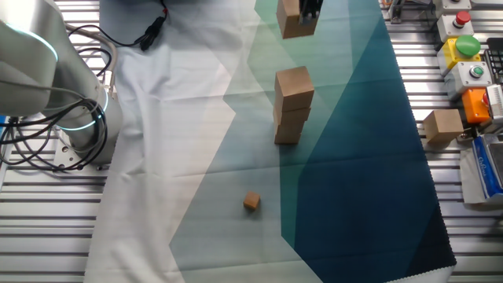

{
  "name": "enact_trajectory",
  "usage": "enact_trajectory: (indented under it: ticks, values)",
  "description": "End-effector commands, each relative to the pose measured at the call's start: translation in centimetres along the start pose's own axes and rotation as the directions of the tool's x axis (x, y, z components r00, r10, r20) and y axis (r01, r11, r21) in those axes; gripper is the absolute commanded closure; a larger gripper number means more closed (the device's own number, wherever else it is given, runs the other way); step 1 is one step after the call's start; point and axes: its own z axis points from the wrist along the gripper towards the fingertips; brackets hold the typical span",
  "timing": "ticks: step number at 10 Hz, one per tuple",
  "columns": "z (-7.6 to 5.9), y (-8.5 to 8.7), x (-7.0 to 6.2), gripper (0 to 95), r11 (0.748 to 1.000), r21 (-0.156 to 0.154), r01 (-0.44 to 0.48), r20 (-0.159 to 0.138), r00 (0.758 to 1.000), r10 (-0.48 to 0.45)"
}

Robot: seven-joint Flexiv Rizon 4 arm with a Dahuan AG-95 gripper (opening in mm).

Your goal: Stack the blocks in a vertical line of five

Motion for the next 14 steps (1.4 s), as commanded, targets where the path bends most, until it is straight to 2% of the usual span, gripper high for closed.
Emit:
enact_trajectory:
  ticks: [1,5,14]
  values:
    - [0.1,-2.3,0.5,95.0,1.000,-0.002,-0.005,0.017,1.000,0.005]
    - [0.5,-4.4,-0.3,95.0,1.000,0.000,0.000,0.028,1.000,0.000]
    - [2.0,-7.2,0.0,95.0,1.000,0.004,0.009,0.055,0.998,-0.010]
